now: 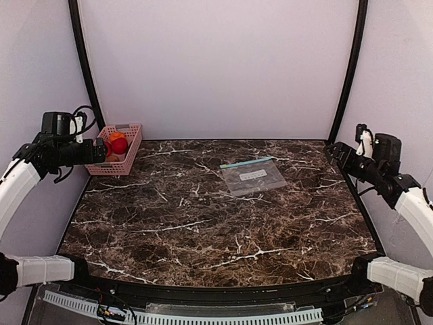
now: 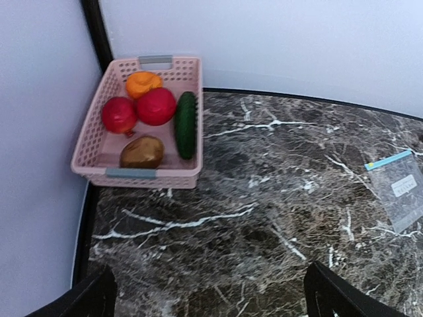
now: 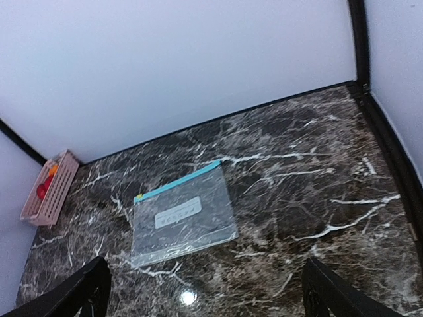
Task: Place the food in the zip-top bag and seal the zipper
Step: Adjust the zipper food storage bag at the center of the board.
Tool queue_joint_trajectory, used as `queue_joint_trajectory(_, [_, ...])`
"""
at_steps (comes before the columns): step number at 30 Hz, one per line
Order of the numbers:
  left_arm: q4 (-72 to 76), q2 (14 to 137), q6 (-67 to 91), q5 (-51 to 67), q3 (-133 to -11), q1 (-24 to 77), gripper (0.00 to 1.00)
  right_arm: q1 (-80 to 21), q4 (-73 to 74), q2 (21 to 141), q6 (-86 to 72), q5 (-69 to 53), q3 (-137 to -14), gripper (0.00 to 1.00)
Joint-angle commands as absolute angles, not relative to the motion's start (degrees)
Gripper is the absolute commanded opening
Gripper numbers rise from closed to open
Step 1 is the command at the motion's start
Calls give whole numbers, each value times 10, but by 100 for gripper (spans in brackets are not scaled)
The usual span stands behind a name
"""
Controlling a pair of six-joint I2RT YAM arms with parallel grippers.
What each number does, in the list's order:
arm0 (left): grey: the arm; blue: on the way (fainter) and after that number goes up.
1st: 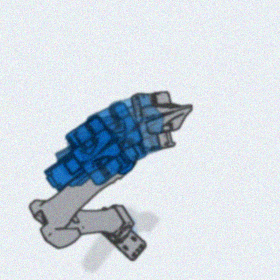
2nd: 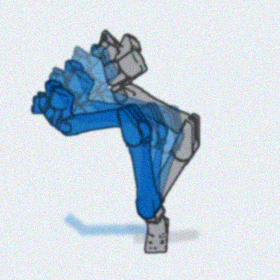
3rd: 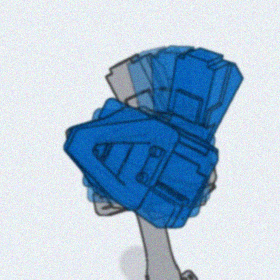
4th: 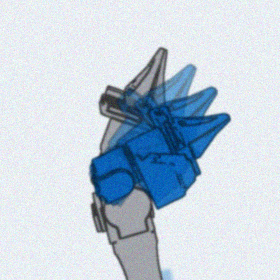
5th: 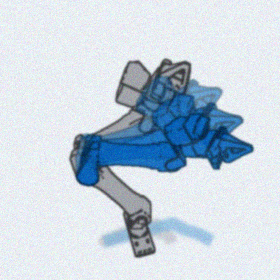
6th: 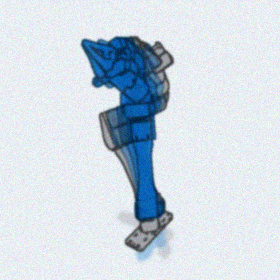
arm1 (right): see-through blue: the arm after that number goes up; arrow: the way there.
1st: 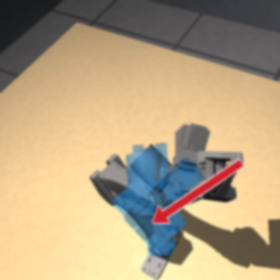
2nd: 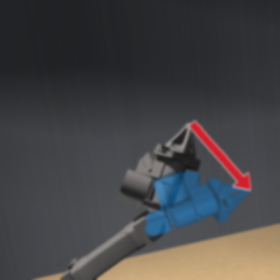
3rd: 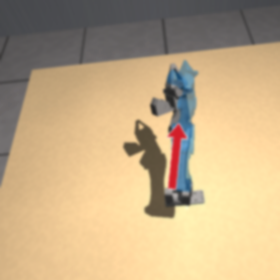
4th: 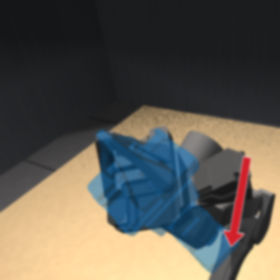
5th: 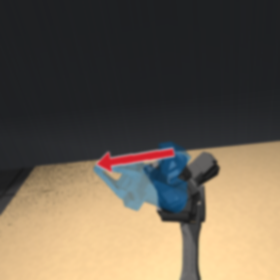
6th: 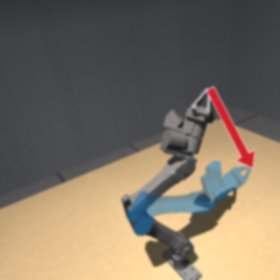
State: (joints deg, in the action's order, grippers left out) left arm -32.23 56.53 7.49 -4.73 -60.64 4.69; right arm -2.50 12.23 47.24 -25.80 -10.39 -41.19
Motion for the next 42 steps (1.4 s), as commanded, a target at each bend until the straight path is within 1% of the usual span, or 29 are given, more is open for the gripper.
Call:
queue_joint_trajectory(1, [-294, 640, 67, 9, -678, 100, 100, -139, 124, 559, -239, -91, -451, 98])
queue_joint_trajectory(3, [-243, 661, 73, 47, -684, 103, 100, -184, 120, 618, -228, -72, -470, 97])
queue_joint_trajectory(6, [-228, 683, 71, 76, -686, 103, 100, -238, 106, 690, -213, -67, -496, 97])
queue_joint_trajectory(8, [-228, 688, 58, 75, -673, 103, 100, -269, 98, 742, -206, -63, -517, 97])
queue_joint_trajectory(12, [-234, 678, 32, 33, -637, 103, 100, -324, 81, 853, -192, -46, -569, 96])
queue_joint_trajectory(15, [-232, 678, 28, 18, -632, 103, 100, -361, 80, 936, -178, -29, -621, 96])
queue_joint_trajectory(18, [-232, 682, 30, 31, -632, 103, 100, -384, 98, 1014, -166, -16, -688, 93])
queue_joint_trajectory(22, [-235, 685, 29, 40, -634, 103, 100, -390, 131, 1110, -164, -31, -772, 89])
queue_joint_trajectory(25, [-235, 684, 30, 45, -634, 103, 100, -391, 147, 1151, -162, -22, -816, 88])
queue_joint_trajectory(32, [-232, 681, 33, 61, -632, 103, 100, -394, 191, 1217, -152, 18, -871, 89])
queue_joint_trajectory(38, [-232, 680, 34, 67, -632, 103, 100, -395, 203, 1242, -148, 38, -884, 89])
queue_joint_trajectory(42, [-231, 681, 33, 68, -632, 103, 100, -398, 214, 1255, -152, 72, -889, 89])
